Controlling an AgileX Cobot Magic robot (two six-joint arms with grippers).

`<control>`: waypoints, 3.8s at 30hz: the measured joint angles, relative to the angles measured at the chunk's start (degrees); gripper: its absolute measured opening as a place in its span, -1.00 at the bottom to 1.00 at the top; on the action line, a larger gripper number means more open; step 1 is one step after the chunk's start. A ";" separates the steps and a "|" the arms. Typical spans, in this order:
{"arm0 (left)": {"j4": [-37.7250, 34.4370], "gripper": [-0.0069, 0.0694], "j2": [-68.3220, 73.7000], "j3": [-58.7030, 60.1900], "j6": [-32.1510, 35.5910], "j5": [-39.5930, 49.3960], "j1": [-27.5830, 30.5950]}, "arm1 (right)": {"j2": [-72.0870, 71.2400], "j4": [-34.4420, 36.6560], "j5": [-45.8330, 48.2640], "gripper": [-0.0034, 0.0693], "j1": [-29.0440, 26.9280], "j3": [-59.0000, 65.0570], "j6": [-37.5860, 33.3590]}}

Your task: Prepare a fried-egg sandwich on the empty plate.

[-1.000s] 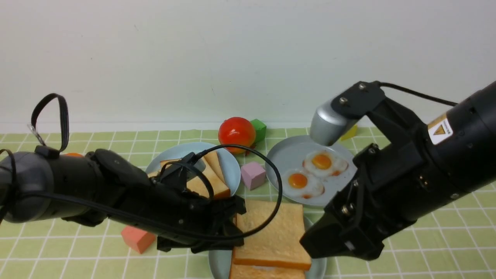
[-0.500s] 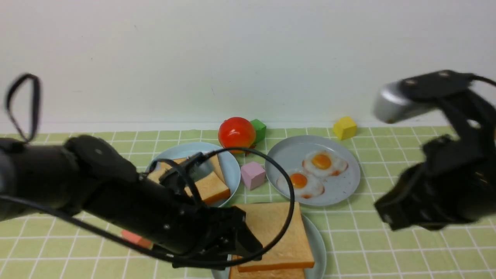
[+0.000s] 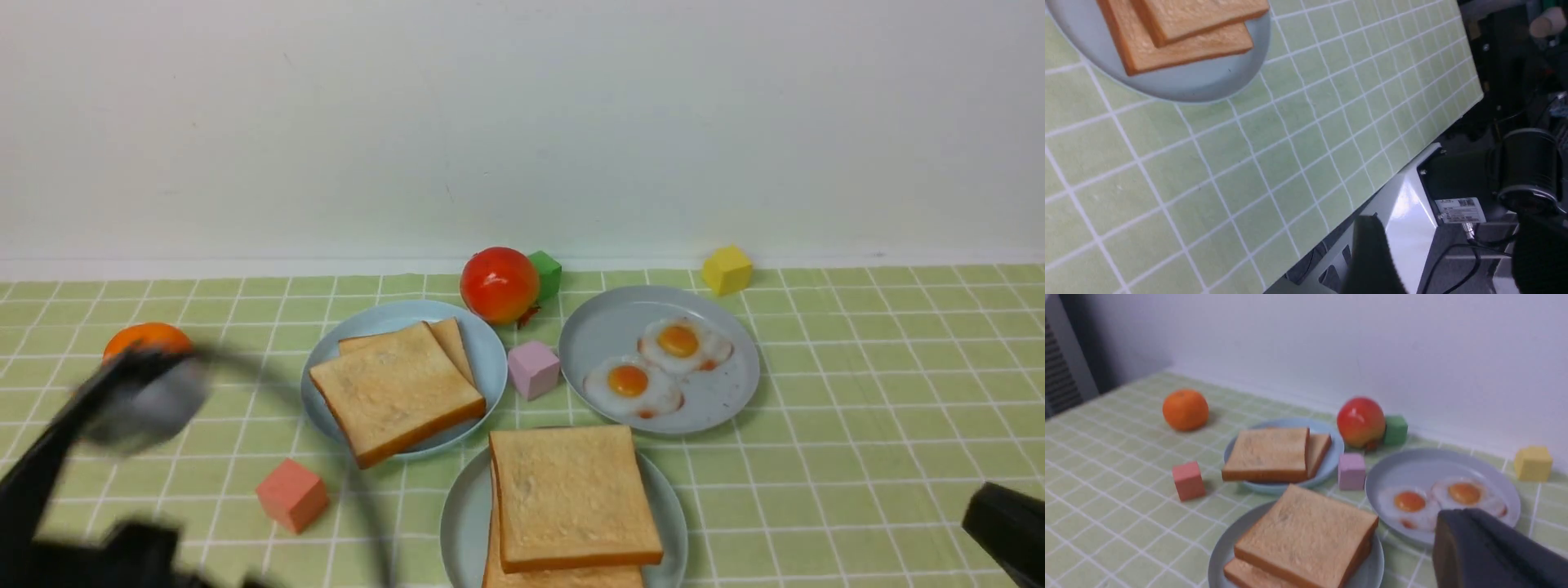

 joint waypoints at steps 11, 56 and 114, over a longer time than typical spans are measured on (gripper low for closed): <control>-0.62 -0.85 -24.00 9.76 -7.76 -3.22 0.00 | -2.70 0.00 -9.53 -0.90 0.00 2.88 -0.05; 56.85 -0.85 -45.10 37.47 -19.81 -27.46 20.74 | -2.70 0.00 -9.55 -0.78 0.00 3.21 -0.05; 59.87 -0.82 -45.10 37.47 -19.81 -27.11 20.74 | -18.74 -6.83 20.59 -0.60 -30.25 12.10 10.30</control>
